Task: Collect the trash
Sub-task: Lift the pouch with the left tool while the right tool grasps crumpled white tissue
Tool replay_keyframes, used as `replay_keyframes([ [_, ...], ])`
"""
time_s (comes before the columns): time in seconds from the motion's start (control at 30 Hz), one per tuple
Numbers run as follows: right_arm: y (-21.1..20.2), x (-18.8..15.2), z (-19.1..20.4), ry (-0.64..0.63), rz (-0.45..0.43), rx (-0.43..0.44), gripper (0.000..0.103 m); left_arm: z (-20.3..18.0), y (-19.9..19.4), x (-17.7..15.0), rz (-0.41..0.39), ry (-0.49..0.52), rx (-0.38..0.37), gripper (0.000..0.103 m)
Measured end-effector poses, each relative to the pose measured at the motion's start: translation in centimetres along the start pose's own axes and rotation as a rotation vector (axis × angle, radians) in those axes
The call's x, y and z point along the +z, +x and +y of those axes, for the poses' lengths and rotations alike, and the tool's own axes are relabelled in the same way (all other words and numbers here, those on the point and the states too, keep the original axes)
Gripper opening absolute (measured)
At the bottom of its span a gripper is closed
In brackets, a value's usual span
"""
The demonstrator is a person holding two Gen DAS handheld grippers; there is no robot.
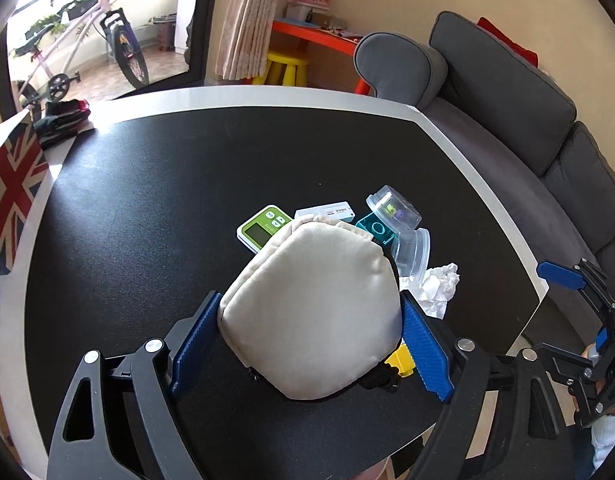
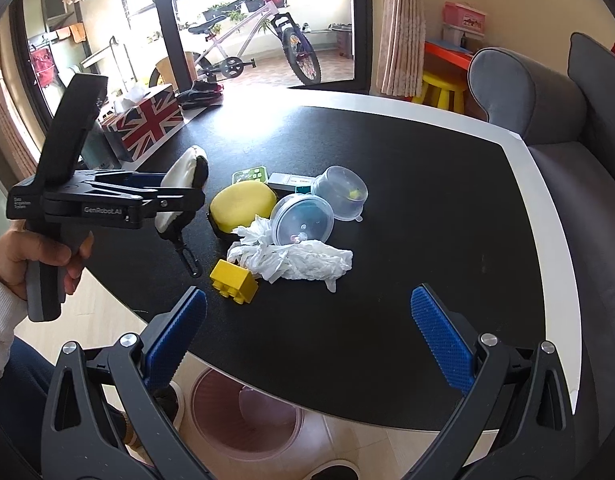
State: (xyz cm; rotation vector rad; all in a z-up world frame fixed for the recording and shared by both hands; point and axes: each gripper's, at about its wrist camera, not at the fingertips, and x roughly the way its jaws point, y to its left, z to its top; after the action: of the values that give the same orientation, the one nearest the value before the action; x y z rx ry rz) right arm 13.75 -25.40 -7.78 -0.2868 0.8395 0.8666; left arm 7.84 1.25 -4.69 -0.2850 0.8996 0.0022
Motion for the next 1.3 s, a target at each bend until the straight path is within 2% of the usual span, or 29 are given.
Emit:
replay_keyframes([
  [0.4, 3.5, 1.5, -0.7, -0.008, 0.026, -0.066, 0.1, -0.7, -3.4, -0.5, -0.067, 0.063, 0.027, 0.082],
  [0.63, 5.6, 1.6, -1.0, -0.008, 0.061, -0.062, 0.098, -0.4, -4.1, -0.5, -0.082, 0.06, 0.022, 0.082],
  [0.7, 6.3, 1.6, -1.2, 0.005, 0.085, -0.055, 0.079, -0.2, -4.2, -0.6, -0.083, 0.059, 0.021, 0.082],
  [0.93, 8.1, 1.4, -1.7, 0.036, 0.13, -0.025, 0.063, 0.3, -4.4, -0.7, -0.086, 0.052, 0.022, 0.082],
  [1.03, 8.6, 1.3, -1.6, 0.043, 0.144, 0.0, 0.051, 0.3, -4.3, -0.7, -0.085, 0.05, 0.021, 0.082],
  [1.2, 8.3, 1.5, -1.2, 0.031, 0.138, 0.001, 0.02, 0.3, -4.3, -0.7, -0.083, 0.051, 0.022, 0.082],
  [1.3, 7.7, 1.7, -1.2, 0.033, 0.121, -0.009, 0.014, 0.2, -4.3, -0.8, -0.087, 0.052, 0.021, 0.082],
])
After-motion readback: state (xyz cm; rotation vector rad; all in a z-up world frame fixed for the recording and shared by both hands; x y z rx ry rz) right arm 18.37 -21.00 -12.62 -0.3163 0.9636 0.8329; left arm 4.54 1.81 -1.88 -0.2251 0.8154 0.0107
